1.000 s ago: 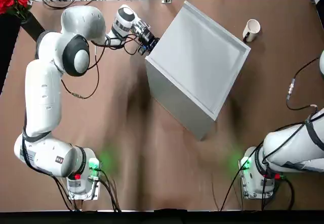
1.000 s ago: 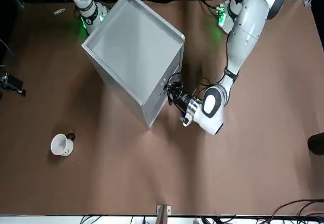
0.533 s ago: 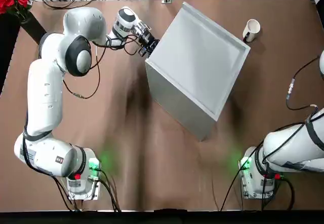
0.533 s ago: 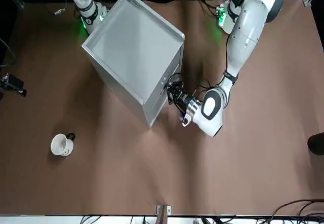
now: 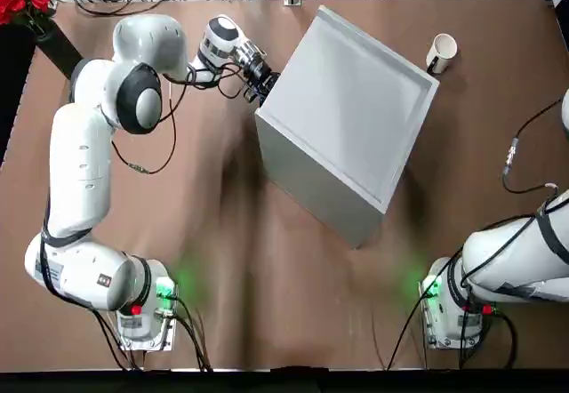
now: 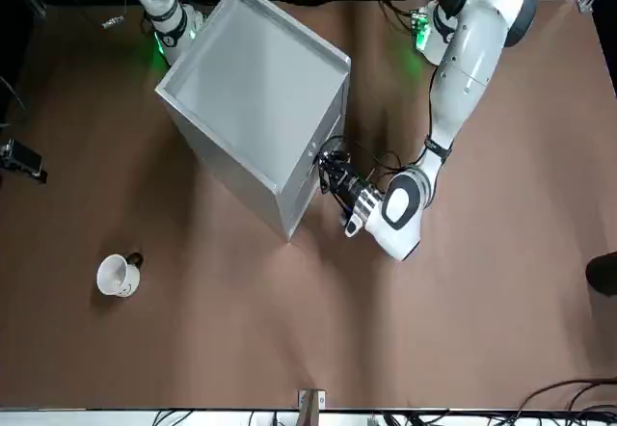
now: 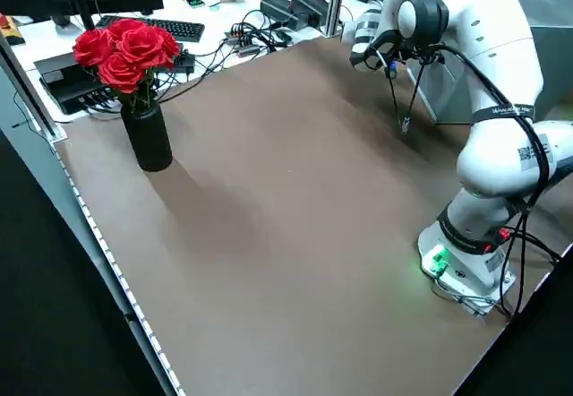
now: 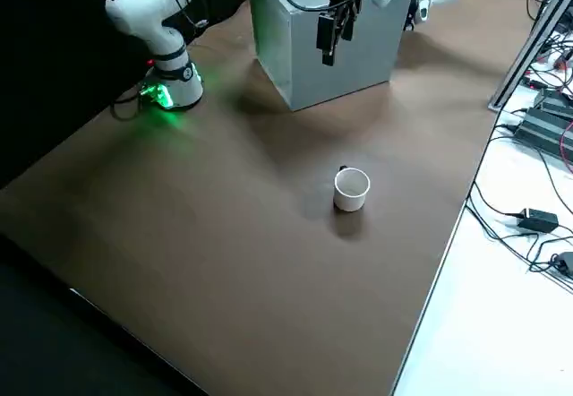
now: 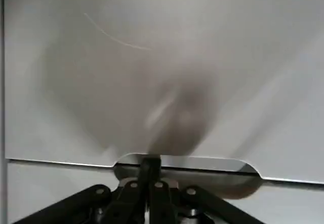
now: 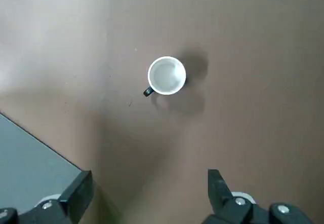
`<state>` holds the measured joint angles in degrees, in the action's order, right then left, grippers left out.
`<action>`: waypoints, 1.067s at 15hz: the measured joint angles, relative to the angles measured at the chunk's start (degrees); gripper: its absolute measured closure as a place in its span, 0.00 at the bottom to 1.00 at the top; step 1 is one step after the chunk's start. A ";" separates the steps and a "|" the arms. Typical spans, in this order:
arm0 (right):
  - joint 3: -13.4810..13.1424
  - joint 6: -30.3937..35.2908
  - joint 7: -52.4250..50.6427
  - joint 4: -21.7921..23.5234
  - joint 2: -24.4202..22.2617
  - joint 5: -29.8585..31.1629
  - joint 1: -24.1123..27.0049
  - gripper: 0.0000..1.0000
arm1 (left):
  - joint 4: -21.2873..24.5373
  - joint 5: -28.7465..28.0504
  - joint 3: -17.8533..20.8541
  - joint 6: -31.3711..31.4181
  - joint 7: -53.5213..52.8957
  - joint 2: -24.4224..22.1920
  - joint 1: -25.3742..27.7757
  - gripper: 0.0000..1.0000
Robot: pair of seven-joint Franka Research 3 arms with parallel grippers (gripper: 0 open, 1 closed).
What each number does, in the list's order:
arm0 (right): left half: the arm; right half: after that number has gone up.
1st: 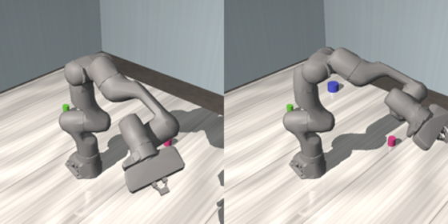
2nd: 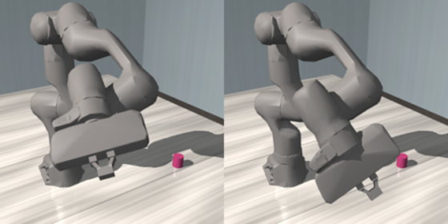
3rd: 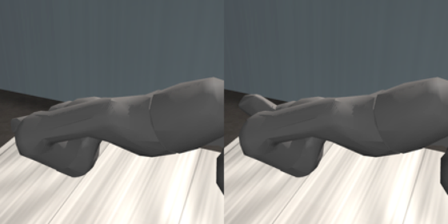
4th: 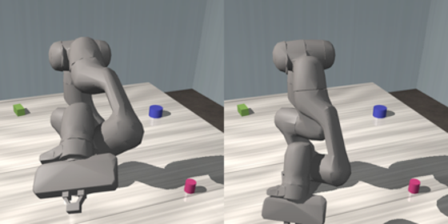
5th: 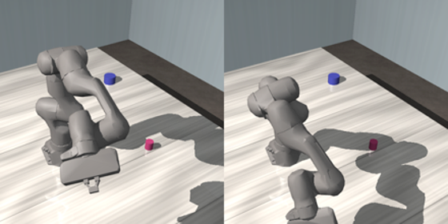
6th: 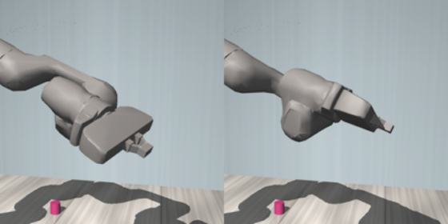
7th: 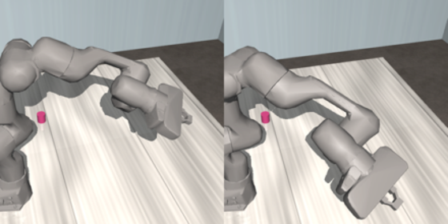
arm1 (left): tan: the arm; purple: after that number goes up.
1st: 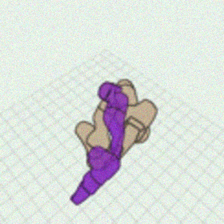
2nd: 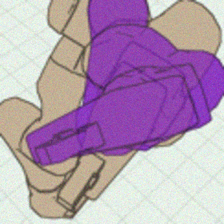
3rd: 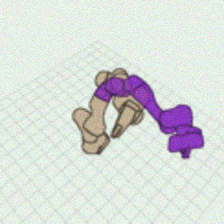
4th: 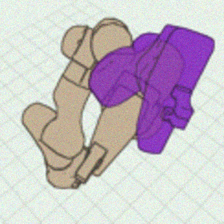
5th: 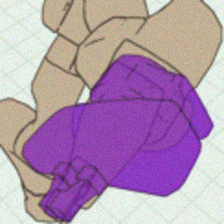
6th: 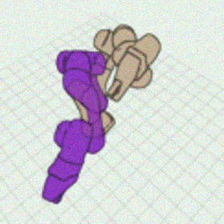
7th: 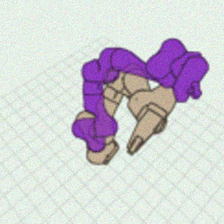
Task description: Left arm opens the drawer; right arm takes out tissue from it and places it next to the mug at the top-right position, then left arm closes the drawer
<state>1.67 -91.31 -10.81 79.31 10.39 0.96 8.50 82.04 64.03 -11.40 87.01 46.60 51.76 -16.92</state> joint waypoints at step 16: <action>0.04 -0.13 0.00 0.00 0.00 0.00 -0.03 0.00 | -0.44 -2.03 -0.23 -1.76 -0.37 0.02 5.06 0.99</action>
<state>1.71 -91.43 -10.81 79.31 10.39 0.96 8.47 81.60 62.00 -11.63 85.25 46.23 51.79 -11.86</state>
